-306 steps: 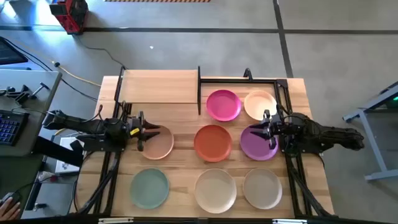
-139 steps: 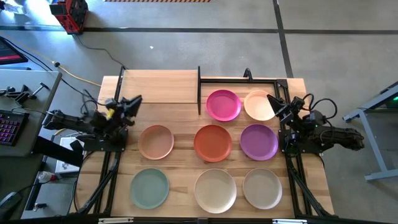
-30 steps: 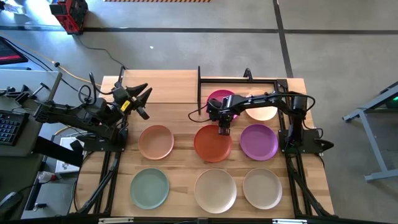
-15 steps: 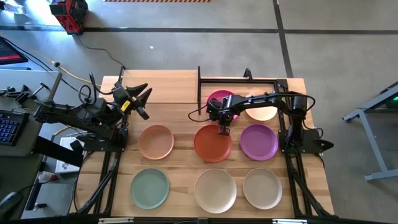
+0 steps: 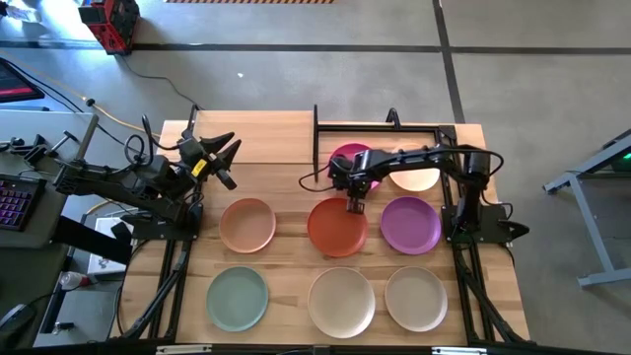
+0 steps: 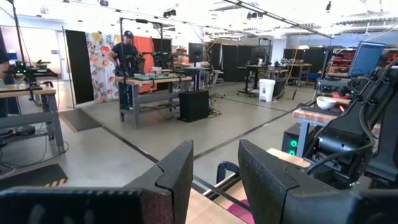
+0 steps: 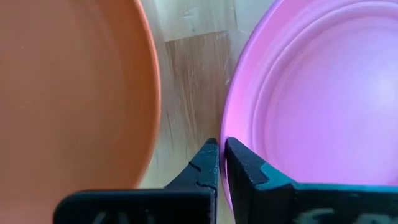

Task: Place and stack plates onto a shelf
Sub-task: Put the pink plate on the shelf

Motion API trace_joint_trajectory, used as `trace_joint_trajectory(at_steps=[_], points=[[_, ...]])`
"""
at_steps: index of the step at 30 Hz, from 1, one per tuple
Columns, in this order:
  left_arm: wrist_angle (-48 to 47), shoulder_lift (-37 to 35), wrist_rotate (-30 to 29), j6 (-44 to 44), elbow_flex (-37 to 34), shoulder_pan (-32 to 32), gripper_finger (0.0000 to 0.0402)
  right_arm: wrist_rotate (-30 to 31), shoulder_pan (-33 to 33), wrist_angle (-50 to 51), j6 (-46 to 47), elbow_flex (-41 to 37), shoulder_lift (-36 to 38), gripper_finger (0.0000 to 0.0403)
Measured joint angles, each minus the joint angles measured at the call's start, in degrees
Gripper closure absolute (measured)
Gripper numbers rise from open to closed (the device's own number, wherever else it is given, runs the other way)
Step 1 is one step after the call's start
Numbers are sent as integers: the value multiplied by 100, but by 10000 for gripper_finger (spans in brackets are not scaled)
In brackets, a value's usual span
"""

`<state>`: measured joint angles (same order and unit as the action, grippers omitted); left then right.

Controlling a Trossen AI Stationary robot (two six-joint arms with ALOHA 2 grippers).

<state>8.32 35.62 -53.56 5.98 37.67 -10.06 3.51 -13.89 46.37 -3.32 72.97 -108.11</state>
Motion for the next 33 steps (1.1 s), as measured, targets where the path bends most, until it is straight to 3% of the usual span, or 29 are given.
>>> trace_joint_trajectory(at_steps=[17, 33], points=[[-118, 10, -11, -30, 0, 1, 287, 16, 44, 184, 314, 57, 571, 403], [-293, 47, -28, -144, 0, -1, 287, 263, 44, 855, 330, 1082, 659, 403]])
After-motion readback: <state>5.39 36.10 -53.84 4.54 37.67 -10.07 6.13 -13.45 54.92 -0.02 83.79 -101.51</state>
